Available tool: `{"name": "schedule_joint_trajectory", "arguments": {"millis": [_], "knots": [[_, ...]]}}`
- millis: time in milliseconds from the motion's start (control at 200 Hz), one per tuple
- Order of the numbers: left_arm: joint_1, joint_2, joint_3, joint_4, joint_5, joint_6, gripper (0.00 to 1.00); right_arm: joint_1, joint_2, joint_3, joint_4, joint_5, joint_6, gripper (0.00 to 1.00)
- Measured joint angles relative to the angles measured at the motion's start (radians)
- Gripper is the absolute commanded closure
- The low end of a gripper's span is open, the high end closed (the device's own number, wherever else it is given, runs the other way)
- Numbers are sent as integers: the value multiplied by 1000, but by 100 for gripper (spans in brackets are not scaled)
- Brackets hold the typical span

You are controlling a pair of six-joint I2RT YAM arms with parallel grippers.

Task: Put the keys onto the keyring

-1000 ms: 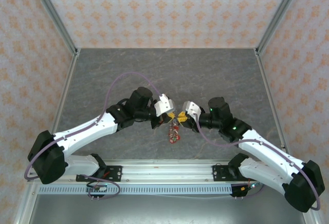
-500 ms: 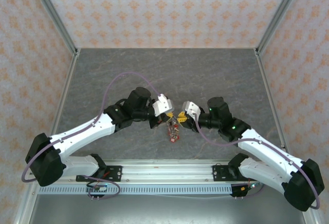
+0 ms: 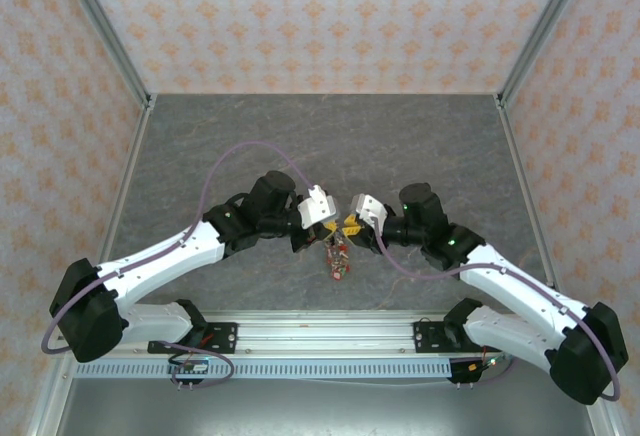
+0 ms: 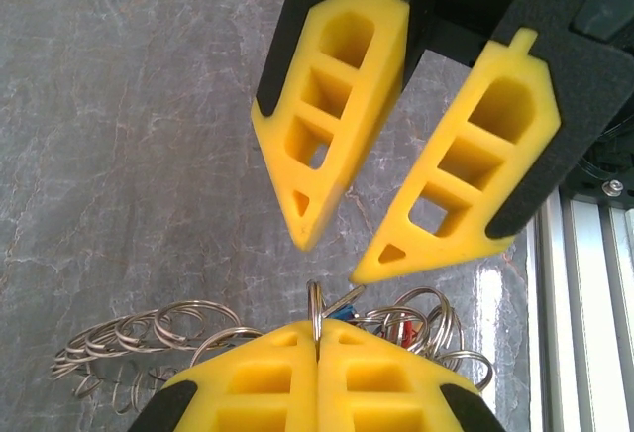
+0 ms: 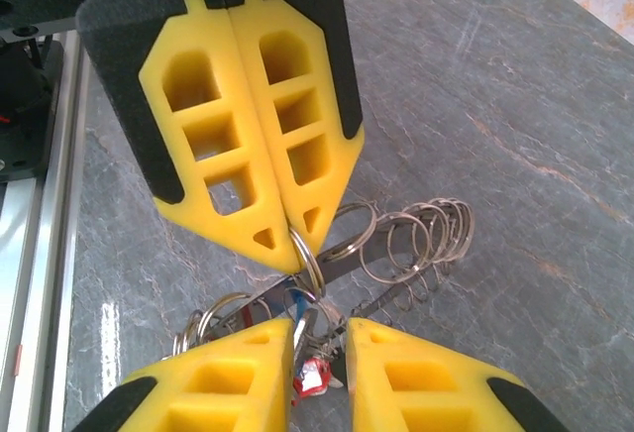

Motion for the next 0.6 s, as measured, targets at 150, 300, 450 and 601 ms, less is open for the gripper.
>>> {"name": "schedule_joint_trajectory", "arguments": {"millis": [150,300,450,601], "knots": [[-7,0,8,0,0,0,100,4,18,0,31,-8,16,80],[-11,0,8,0,0,0,100,5,26,0,51,-11,39,81],[-11,0,8,0,-2,-3,100,6,38,0,67,-19,58,86],[-6,0,8,0,-3,-3,100,6,49,-4,87,-34,87,92]]}}
